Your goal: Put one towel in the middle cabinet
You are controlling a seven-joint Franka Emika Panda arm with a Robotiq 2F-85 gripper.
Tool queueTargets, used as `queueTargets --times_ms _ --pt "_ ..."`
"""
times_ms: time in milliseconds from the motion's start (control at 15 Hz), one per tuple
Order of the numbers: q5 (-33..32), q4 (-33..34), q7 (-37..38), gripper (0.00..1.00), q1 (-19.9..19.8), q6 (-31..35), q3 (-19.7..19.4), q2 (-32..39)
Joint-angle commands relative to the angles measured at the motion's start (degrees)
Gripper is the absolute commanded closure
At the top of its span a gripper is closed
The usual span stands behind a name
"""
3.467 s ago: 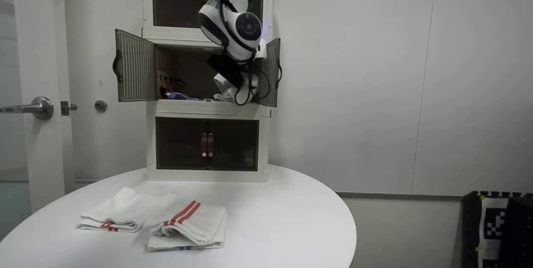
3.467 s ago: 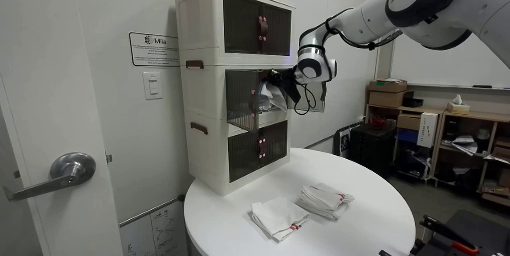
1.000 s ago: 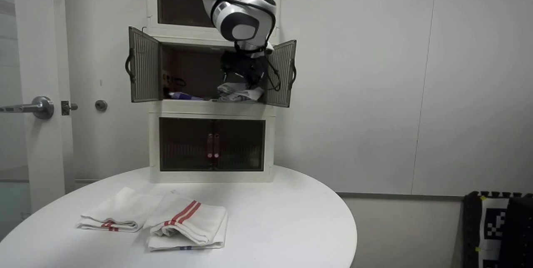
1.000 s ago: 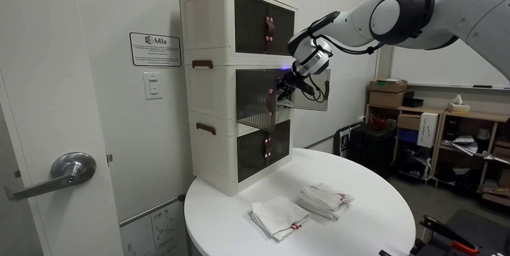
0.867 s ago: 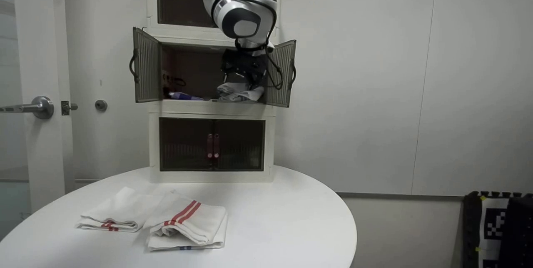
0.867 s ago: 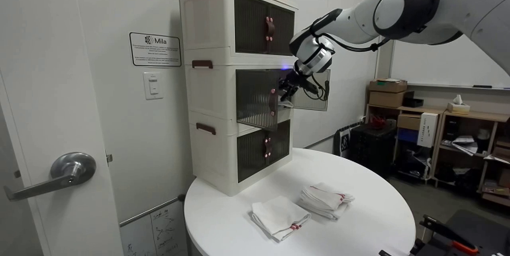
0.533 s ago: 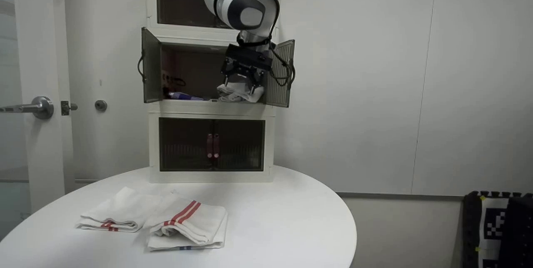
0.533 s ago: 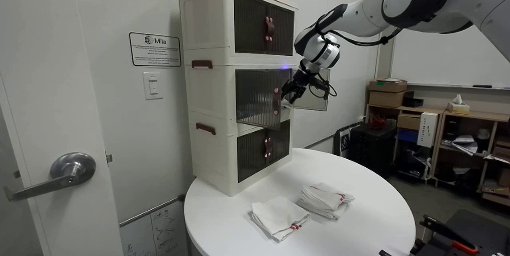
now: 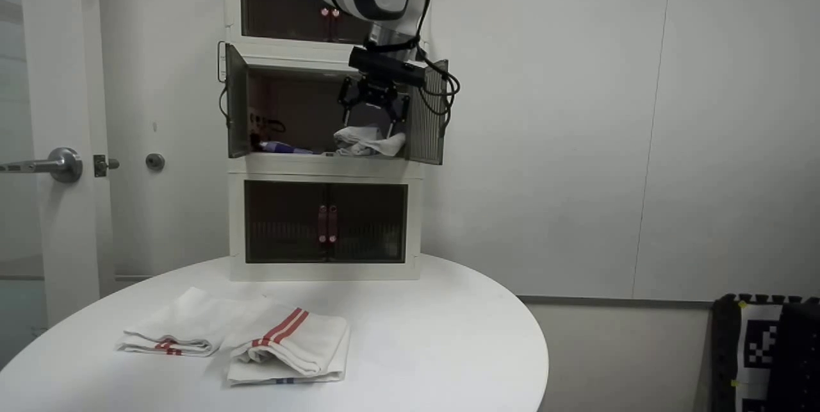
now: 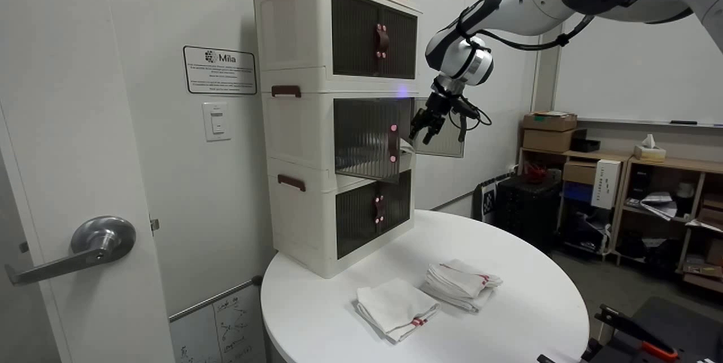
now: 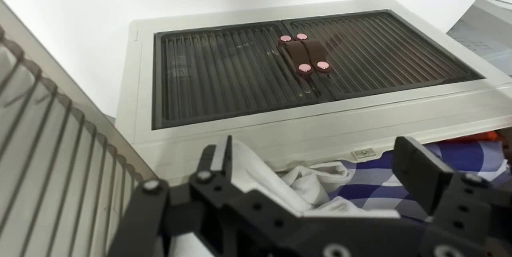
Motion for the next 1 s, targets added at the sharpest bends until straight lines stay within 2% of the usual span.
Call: queueTargets --times_ms 0,467,867,933 --pt "0.0 -5.7 2.5 0.00 1.7 4.8 -0.1 -2.7" --pt "9.0 -9.0 15.9 0.00 2.6 22.8 3.5 1.1" --pt "9.0 -12.1 28.0 0.00 2.9 37.8 3.7 1.7" --pt "8.9 -12.4 29.2 0.25 2.7 39.5 4.1 1.8"
